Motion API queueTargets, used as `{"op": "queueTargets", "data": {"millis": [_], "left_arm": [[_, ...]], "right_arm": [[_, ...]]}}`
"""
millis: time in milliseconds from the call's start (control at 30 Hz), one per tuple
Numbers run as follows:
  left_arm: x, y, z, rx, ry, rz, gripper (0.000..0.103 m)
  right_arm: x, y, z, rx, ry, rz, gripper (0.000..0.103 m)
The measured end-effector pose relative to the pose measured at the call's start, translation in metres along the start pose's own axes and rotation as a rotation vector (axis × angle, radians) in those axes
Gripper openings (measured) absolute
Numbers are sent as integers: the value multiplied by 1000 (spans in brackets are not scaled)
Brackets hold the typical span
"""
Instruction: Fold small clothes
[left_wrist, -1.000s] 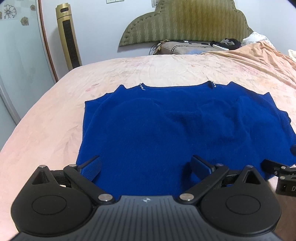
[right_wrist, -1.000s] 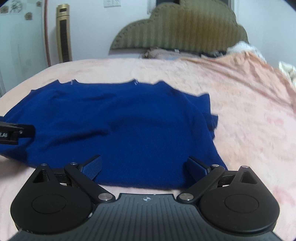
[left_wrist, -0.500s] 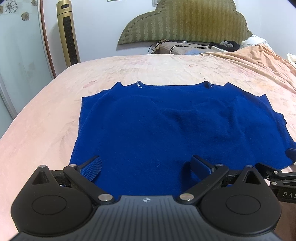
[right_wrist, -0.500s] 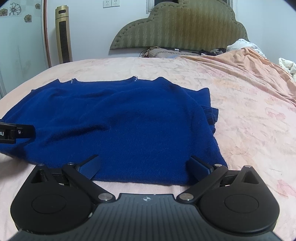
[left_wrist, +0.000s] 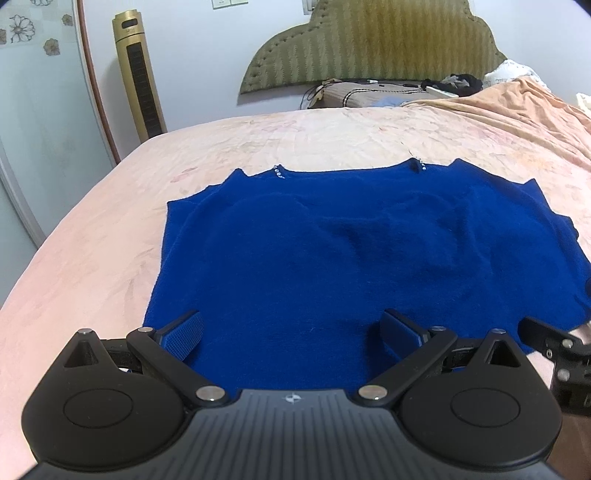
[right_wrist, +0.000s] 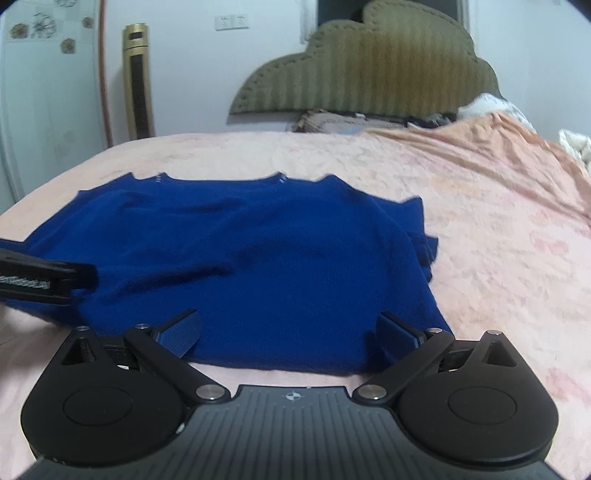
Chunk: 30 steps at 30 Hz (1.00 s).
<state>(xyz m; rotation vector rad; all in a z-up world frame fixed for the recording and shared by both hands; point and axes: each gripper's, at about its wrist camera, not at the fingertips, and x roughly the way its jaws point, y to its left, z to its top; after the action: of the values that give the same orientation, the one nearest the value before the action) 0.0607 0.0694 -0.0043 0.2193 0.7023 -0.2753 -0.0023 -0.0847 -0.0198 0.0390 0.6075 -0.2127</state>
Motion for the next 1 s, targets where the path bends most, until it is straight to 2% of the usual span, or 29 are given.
{"op": "queueTargets", "data": {"millis": [400, 1000], "left_arm": [[0, 4, -2, -19, 7, 3, 103], [-3, 9, 1, -24, 3, 4, 103]], "right_arm": [[-12, 25, 5, -99, -18, 35, 100], [-17, 36, 5, -132, -17, 63, 99]]}}
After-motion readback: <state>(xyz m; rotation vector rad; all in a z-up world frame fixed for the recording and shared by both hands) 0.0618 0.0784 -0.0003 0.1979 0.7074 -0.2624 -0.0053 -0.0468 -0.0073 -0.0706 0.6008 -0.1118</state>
